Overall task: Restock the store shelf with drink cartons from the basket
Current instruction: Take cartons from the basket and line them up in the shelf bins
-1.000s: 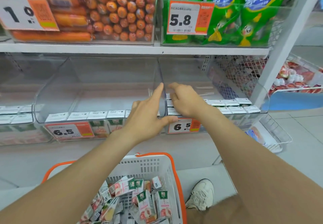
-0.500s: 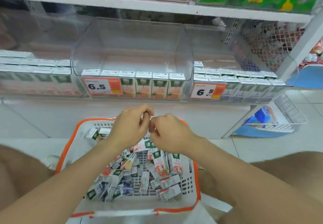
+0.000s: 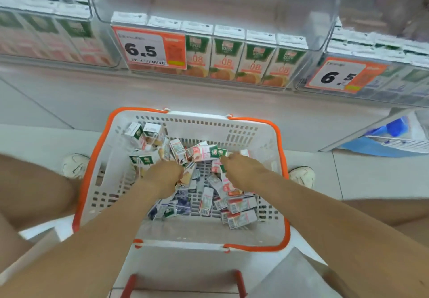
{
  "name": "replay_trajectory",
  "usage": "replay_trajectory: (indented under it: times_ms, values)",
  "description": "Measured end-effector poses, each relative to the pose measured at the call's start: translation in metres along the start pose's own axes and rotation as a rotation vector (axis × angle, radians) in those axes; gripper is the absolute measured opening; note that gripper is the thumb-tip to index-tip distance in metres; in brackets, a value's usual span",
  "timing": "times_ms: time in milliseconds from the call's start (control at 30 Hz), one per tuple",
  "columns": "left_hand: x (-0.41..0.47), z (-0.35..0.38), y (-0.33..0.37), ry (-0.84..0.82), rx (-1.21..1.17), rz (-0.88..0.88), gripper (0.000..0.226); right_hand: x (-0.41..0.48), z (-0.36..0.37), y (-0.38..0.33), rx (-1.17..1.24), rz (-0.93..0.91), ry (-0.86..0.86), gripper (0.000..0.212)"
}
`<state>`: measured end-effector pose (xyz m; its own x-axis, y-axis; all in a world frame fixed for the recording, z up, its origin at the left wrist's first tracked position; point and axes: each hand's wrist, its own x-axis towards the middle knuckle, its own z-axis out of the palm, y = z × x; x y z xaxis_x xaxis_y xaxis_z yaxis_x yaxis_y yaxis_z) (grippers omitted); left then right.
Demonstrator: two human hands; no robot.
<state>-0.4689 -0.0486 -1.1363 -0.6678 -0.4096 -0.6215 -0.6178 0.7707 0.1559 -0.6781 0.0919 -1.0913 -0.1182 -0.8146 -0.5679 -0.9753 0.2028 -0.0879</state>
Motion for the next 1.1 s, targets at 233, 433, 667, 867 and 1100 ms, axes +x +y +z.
replay_trajectory:
  times_ms: [233, 433, 667, 867, 1100]
  values:
    - [0.004, 0.024, -0.012, -0.074, 0.237, 0.05, 0.087, 0.013, 0.032, 0.005, -0.224, -0.003, 0.009, 0.089]
    - [0.001, 0.026, -0.014, -0.041, 0.162, 0.09, 0.076, 0.007, 0.027, 0.009, 0.056, 0.075, -0.041, 0.066]
    - [-0.036, -0.042, -0.031, -0.146, -1.105, 0.004, 0.051, -0.014, -0.035, -0.003, 0.455, -0.042, 0.069, 0.045]
    - [-0.08, -0.11, -0.013, -0.119, -1.46, 0.264, 0.045, -0.049, -0.101, -0.03, 0.653, -0.108, 0.318, 0.024]
    - [-0.116, -0.155, -0.016, 0.018, -1.332, 0.341, 0.045, -0.077, -0.141, -0.044, 0.715, -0.096, 0.442, 0.023]
